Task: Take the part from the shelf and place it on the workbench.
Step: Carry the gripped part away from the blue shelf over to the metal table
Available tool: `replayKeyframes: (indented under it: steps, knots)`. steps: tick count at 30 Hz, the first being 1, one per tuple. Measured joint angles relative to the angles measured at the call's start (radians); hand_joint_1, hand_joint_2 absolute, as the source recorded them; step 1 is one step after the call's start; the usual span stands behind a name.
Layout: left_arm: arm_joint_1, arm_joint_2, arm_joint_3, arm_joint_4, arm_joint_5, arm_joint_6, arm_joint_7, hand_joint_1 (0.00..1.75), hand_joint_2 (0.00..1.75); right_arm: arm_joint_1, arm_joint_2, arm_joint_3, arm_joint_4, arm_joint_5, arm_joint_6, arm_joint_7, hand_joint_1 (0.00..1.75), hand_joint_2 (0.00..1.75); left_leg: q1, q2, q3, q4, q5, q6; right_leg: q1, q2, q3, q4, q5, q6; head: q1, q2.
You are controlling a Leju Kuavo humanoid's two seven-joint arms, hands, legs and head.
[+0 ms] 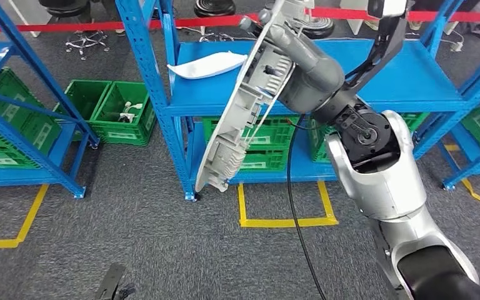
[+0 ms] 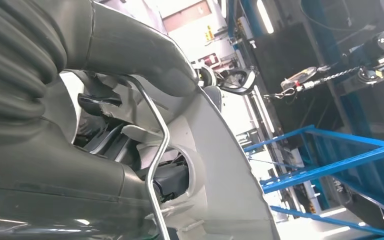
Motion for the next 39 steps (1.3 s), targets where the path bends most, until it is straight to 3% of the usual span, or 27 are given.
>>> replayKeyframes:
  steps: [1,2,4,5,6,8,9,10,12,13,15,16,17,18,19,21,23,24,26,27,28,30,31,34,35,39]
  knots:
    - [0.001,0.000,-0.001,0.000,0.005,0.001,-0.002,0.00,1.75,0.001,-0.001,0.000,0.000,0.019,0.002,-0.004,1.75,1.75,0.001,-0.001,-0.009,0.062,-0.036,-0.003,0.000,-0.001,-0.017,0.003,0.012,0.000,-0.006,0.000]
    - [0.002,0.001,-0.002,0.000,0.010,0.002,-0.006,0.00,1.75,0.001,-0.001,0.000,0.000,0.047,0.004,-0.011,1.75,1.75,0.001,-0.002,-0.012,0.112,-0.047,-0.006,-0.001,-0.001,-0.036,0.007,0.023,0.001,-0.011,0.000]
    - [0.010,0.003,-0.005,0.001,0.026,0.006,-0.017,0.00,1.75,0.002,-0.006,0.000,0.000,0.117,0.008,-0.029,1.75,1.75,0.003,-0.002,0.020,0.134,-0.004,-0.011,-0.003,-0.002,-0.075,0.021,0.043,0.005,-0.018,0.000]
    - [0.016,0.006,-0.006,0.001,0.036,0.010,-0.022,0.00,1.75,0.002,-0.011,-0.001,0.000,0.152,0.010,-0.038,1.75,1.75,0.004,-0.001,0.060,0.099,0.020,-0.012,-0.004,-0.003,-0.094,0.031,0.050,0.009,-0.021,0.000]
    - [0.021,0.013,-0.007,0.001,0.046,0.015,-0.021,0.00,1.75,0.003,-0.017,-0.004,0.000,0.180,0.010,-0.046,1.75,1.75,0.006,-0.001,0.114,0.041,0.027,-0.012,-0.004,-0.003,-0.111,0.042,0.056,0.013,-0.024,0.000]
    - [0.030,0.040,-0.009,-0.003,0.068,0.026,-0.007,0.00,1.75,0.005,-0.027,-0.015,-0.001,0.208,0.013,-0.059,1.75,1.75,0.006,-0.003,0.206,-0.082,-0.003,-0.005,-0.003,-0.004,-0.134,0.061,0.066,0.022,-0.028,0.000]
    - [0.035,0.059,-0.010,-0.008,0.081,0.030,0.003,0.00,1.75,0.010,-0.032,-0.022,-0.001,0.212,0.015,-0.065,1.75,1.75,0.004,-0.004,0.229,-0.117,-0.019,0.000,-0.002,-0.005,-0.140,0.065,0.074,0.026,-0.029,0.000]
    - [0.042,0.079,-0.011,-0.014,0.095,0.034,0.010,0.00,1.75,0.017,-0.036,-0.028,-0.001,0.212,0.017,-0.070,1.75,1.75,0.003,-0.005,0.231,-0.134,-0.023,0.007,-0.002,-0.005,-0.143,0.065,0.083,0.030,-0.028,0.000]
    - [0.057,0.114,-0.011,-0.034,0.124,0.048,0.027,0.00,1.75,0.037,-0.047,-0.038,-0.002,0.207,0.015,-0.078,1.75,1.75,0.005,-0.004,0.218,-0.140,-0.006,0.025,-0.004,-0.001,-0.154,0.072,0.072,0.041,-0.030,0.000]
    - [0.064,0.128,-0.012,-0.048,0.135,0.058,0.036,0.00,1.75,0.046,-0.053,-0.042,-0.003,0.204,0.012,-0.080,1.75,1.75,0.007,-0.004,0.208,-0.142,0.005,0.035,-0.006,0.001,-0.163,0.095,0.040,0.046,-0.028,0.000]
    - [0.075,0.151,-0.013,-0.082,0.152,0.086,0.059,0.00,1.75,0.058,-0.063,-0.050,-0.007,0.200,-0.001,-0.081,1.75,1.75,0.008,-0.006,0.181,-0.143,0.029,0.047,-0.011,0.004,-0.187,0.199,-0.063,0.056,-0.024,0.000]
    - [0.081,0.160,-0.014,-0.102,0.157,0.098,0.067,0.00,1.75,0.062,-0.067,-0.053,-0.010,0.199,-0.006,-0.081,1.75,1.75,0.008,-0.008,0.166,-0.142,0.042,0.049,-0.013,0.004,-0.195,0.264,-0.104,0.060,-0.022,0.000]
    - [0.088,0.168,-0.016,-0.123,0.162,0.106,0.074,0.00,1.75,0.067,-0.070,-0.055,-0.013,0.198,-0.010,-0.081,1.75,1.75,0.008,-0.009,0.151,-0.142,0.054,0.048,-0.015,0.005,-0.197,0.317,-0.123,0.063,-0.021,0.000]
    - [0.094,0.175,-0.018,-0.141,0.167,0.110,0.078,0.00,1.75,0.070,-0.072,-0.056,-0.016,0.196,-0.011,-0.080,1.75,1.75,0.009,-0.010,0.136,-0.142,0.066,0.047,-0.017,0.005,-0.188,0.344,-0.116,0.065,-0.021,0.000]
    - [0.100,0.180,-0.022,-0.157,0.174,0.112,0.082,0.00,1.75,0.073,-0.074,-0.057,-0.019,0.191,-0.010,-0.080,1.75,1.75,0.009,-0.010,0.121,-0.141,0.077,0.044,-0.018,0.005,-0.166,0.341,-0.092,0.066,-0.020,0.000]
    - [0.106,0.190,-0.031,-0.178,0.201,0.114,0.097,0.00,1.75,0.077,-0.081,-0.058,-0.022,0.174,-0.004,-0.080,1.75,1.75,0.010,-0.010,0.097,-0.141,0.097,0.035,-0.021,0.005,-0.080,0.240,-0.044,0.065,-0.019,0.000]
    - [0.107,0.202,-0.042,-0.187,0.238,0.119,0.115,0.00,1.75,0.082,-0.092,-0.058,-0.026,0.154,0.007,-0.080,1.75,1.75,0.009,-0.009,0.082,-0.140,0.113,0.023,-0.020,0.007,0.021,0.093,-0.047,0.059,-0.016,0.000]
    - [0.108,0.208,-0.047,-0.191,0.260,0.125,0.123,0.00,1.75,0.084,-0.097,-0.057,-0.028,0.146,0.013,-0.080,1.75,1.75,0.008,-0.007,0.077,-0.140,0.121,0.016,-0.018,0.008,0.048,0.045,-0.059,0.055,-0.015,0.000]
    - [0.108,0.219,-0.060,-0.203,0.307,0.146,0.139,0.00,1.75,0.088,-0.103,-0.057,-0.029,0.131,0.018,-0.079,1.75,1.75,0.008,-0.003,0.067,-0.142,0.135,0.003,-0.016,0.010,0.052,0.018,-0.069,0.045,-0.015,0.000]
    - [0.109,0.225,-0.068,-0.210,0.331,0.156,0.146,0.00,1.75,0.089,-0.106,-0.056,-0.028,0.125,0.019,-0.079,1.75,1.75,0.008,0.000,0.064,-0.142,0.129,0.008,-0.017,0.011,0.046,0.018,-0.067,0.045,-0.017,0.000]
    - [0.109,0.231,-0.075,-0.218,0.352,0.165,0.150,0.00,1.75,0.090,-0.108,-0.055,-0.028,0.121,0.018,-0.078,1.75,1.75,0.007,0.001,0.062,-0.142,0.117,0.021,-0.018,0.012,0.042,0.017,-0.066,0.042,-0.018,0.000]
    - [0.111,0.240,-0.087,-0.235,0.394,0.181,0.153,0.00,1.75,0.091,-0.111,-0.052,-0.025,0.117,0.016,-0.078,1.75,1.75,0.004,0.004,0.064,-0.143,0.089,0.058,-0.019,0.013,0.040,0.016,-0.062,0.038,-0.023,0.000]
    - [0.111,0.244,-0.093,-0.243,0.412,0.190,0.155,0.00,1.75,0.090,-0.112,-0.051,-0.024,0.116,0.015,-0.079,1.75,1.75,0.002,0.005,0.065,-0.144,0.089,0.074,-0.018,0.013,0.040,0.016,-0.059,0.033,-0.026,0.000]
    - [0.113,0.253,-0.111,-0.269,0.459,0.216,0.168,0.00,1.75,0.090,-0.112,-0.049,-0.022,0.116,0.019,-0.083,1.75,1.75,-0.002,0.008,0.064,-0.150,0.151,0.126,-0.014,0.013,0.038,0.017,-0.051,0.026,-0.034,0.000]
    - [0.113,0.256,-0.118,-0.279,0.469,0.223,0.173,0.00,1.75,0.089,-0.112,-0.048,-0.022,0.114,0.020,-0.083,1.75,1.75,-0.003,0.008,0.062,-0.152,0.168,0.134,-0.013,0.012,0.038,0.017,-0.049,0.026,-0.034,0.000]
    - [0.113,0.269,-0.152,-0.319,0.495,0.238,0.182,0.00,1.75,0.093,-0.111,-0.048,-0.024,0.106,0.024,-0.080,1.75,1.75,-0.002,0.008,0.062,-0.153,0.168,0.118,-0.010,0.012,0.036,0.018,-0.051,0.024,-0.035,0.000]
